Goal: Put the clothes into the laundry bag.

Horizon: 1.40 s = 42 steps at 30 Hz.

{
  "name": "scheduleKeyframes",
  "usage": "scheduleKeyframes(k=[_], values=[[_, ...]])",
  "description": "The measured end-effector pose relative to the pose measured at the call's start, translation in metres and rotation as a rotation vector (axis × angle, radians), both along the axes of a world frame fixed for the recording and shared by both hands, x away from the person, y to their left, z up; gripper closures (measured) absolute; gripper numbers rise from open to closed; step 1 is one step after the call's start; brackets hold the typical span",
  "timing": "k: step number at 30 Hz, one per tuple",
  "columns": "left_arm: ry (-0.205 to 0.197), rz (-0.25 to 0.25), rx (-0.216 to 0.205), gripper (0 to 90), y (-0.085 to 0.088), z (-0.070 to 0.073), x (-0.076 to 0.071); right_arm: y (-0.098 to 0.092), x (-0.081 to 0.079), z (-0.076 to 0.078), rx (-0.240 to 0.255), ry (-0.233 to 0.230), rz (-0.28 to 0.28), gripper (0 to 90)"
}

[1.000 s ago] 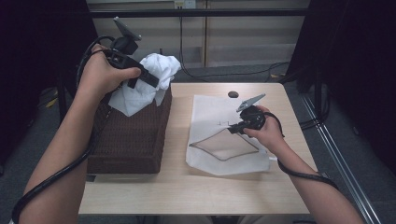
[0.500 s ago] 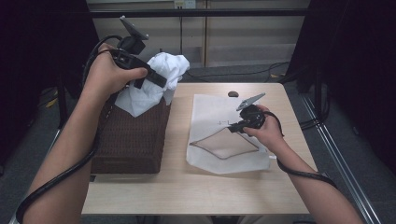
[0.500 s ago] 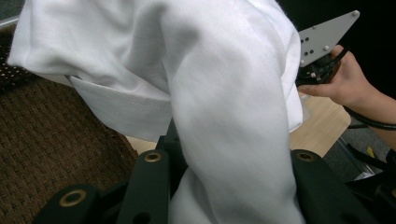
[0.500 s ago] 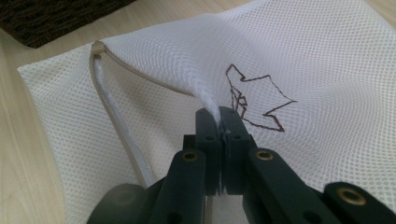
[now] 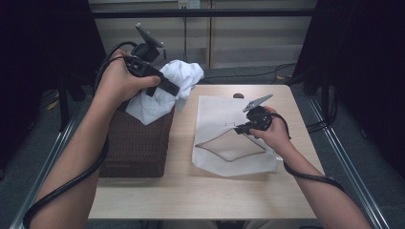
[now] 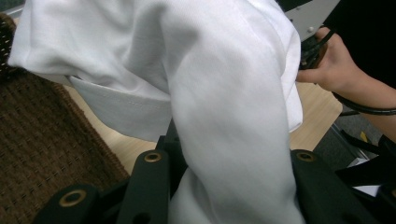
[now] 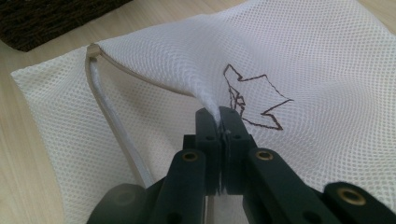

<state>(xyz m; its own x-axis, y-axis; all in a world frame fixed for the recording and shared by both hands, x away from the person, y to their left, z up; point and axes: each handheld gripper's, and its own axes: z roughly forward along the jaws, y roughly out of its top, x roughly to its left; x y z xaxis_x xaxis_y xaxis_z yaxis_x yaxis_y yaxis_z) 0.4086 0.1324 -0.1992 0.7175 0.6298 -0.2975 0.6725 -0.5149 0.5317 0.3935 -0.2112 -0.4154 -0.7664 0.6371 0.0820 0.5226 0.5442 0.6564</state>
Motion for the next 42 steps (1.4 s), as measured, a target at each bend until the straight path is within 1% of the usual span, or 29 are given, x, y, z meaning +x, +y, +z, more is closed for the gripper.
scheduleKeyframes(k=[3, 5, 7, 9, 11, 14, 16, 17, 20, 22, 24, 26, 28, 29, 31, 32, 33, 34, 35, 36, 37, 38, 39, 42], values=[[0.004, -0.023, 0.001, 65.0, -0.005, -0.002, -0.002, 0.000, 0.001, 0.000, -0.004, 0.000, -0.002, 88.4], [0.012, -0.032, -0.008, 65.0, -0.008, -0.006, -0.003, -0.001, 0.001, 0.000, -0.003, -0.001, -0.004, 88.5], [0.013, -0.044, -0.003, 65.0, -0.011, -0.008, -0.004, -0.001, 0.001, 0.000, -0.005, -0.005, -0.005, 88.4], [0.017, -0.051, -0.006, 65.0, -0.013, -0.012, -0.005, 0.000, 0.001, 0.000, -0.012, -0.003, -0.009, 88.5], [0.023, -0.062, -0.011, 65.0, -0.014, -0.015, -0.006, 0.000, 0.001, -0.001, -0.007, -0.005, -0.001, 88.4], [0.022, -0.068, -0.012, 65.0, -0.017, -0.020, -0.008, 0.000, 0.001, 0.000, -0.005, -0.007, -0.005, 88.5], [0.025, -0.077, -0.019, 65.0, -0.018, -0.022, -0.009, -0.001, 0.001, 0.001, -0.009, -0.014, -0.010, 88.5], [0.025, -0.078, -0.024, 65.0, -0.019, -0.024, -0.009, -0.001, 0.001, 0.001, -0.001, -0.012, -0.004, 88.5], [0.029, -0.095, -0.032, 65.0, -0.022, -0.028, -0.012, -0.002, 0.001, 0.002, -0.011, -0.014, -0.002, 88.5], [0.034, -0.098, -0.032, 64.9, -0.024, -0.030, -0.013, -0.001, 0.002, 0.002, -0.013, -0.019, -0.006, 88.4], [0.038, -0.105, -0.025, 65.0, -0.027, -0.033, -0.015, -0.001, 0.002, 0.003, -0.006, -0.014, -0.009, 88.5], [0.040, -0.108, -0.032, 65.0, -0.029, -0.036, -0.016, -0.001, 0.002, 0.003, -0.009, -0.014, -0.013, 88.5], [0.042, -0.122, -0.027, 64.9, -0.030, -0.038, -0.017, 0.000, 0.002, 0.002, -0.011, -0.017, -0.010, 88.5], [0.042, -0.115, -0.029, 65.0, -0.031, -0.039, -0.018, -0.001, 0.003, 0.002, -0.013, -0.016, -0.009, 88.5], [0.046, -0.125, -0.031, 65.0, -0.031, -0.042, -0.017, 0.000, 0.003, 0.002, -0.013, -0.016, -0.010, 88.5], [0.050, -0.119, -0.030, 65.0, -0.032, -0.043, -0.018, 0.000, 0.003, 0.002, -0.019, -0.016, -0.013, 88.5], [0.051, -0.124, -0.032, 65.0, -0.032, -0.044, -0.018, 0.000, 0.002, 0.002, -0.017, -0.015, -0.015, 88.5], [0.055, -0.113, -0.037, 65.0, -0.033, -0.045, -0.019, 0.000, 0.003, 0.002, -0.020, -0.018, -0.016, 88.5], [0.056, -0.129, -0.033, 65.0, -0.032, -0.046, -0.018, 0.000, 0.002, 0.002, -0.020, -0.016, -0.018, 88.5], [0.056, -0.126, -0.030, 65.0, -0.033, -0.047, -0.019, 0.000, 0.002, 0.002, -0.022, -0.015, -0.025, 88.5], [0.062, -0.129, -0.033, 65.0, -0.033, -0.049, -0.019, 0.000, 0.002, 0.002, -0.022, -0.012, -0.024, 88.4], [0.063, -0.131, -0.032, 65.0, -0.033, -0.050, -0.019, 0.000, 0.003, 0.001, -0.018, -0.021, -0.017, 88.5], [0.064, -0.128, -0.028, 65.0, -0.033, -0.051, -0.020, 0.000, 0.004, 0.001, -0.018, -0.020, -0.016, 88.4], [0.069, -0.133, -0.031, 65.0, -0.033, -0.056, -0.020, 0.000, 0.004, 0.001, -0.019, -0.016, -0.022, 88.4]])
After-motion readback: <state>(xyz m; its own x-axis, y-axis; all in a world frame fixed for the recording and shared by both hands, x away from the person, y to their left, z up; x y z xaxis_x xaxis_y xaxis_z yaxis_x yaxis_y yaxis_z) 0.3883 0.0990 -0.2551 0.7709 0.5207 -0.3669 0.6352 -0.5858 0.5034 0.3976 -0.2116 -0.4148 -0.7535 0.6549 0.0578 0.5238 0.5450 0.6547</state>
